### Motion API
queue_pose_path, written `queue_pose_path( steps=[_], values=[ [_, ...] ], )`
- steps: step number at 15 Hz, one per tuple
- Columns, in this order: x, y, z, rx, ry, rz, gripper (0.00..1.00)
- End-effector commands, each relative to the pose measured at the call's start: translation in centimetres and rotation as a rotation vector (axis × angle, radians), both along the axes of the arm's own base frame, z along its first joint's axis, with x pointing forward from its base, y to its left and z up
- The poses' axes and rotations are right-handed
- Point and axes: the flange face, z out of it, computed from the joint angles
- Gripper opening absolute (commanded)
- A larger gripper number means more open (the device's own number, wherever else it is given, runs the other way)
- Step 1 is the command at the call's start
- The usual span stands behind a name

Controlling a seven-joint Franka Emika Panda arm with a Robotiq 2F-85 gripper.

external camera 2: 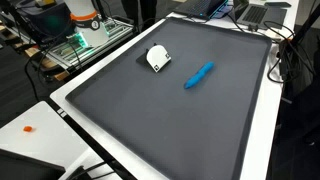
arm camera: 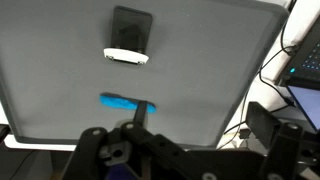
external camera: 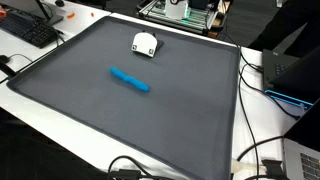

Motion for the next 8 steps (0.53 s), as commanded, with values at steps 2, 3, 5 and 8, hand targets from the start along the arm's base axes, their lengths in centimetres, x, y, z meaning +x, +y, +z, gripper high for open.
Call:
queue_pose_path(
  steps=[2,3,5,8],
  values=[
    [0.0,0.0,0.0,0.000,0.001,0.000,1.00],
    [0.0,0.0,0.0,0.000,0.001,0.000,1.00],
    [0.0,0.0,0.0,0.000,0.001,0.000,1.00],
    [1.4,0.0,-1.1,0.046,0.023,-0.158,1.00]
  ],
)
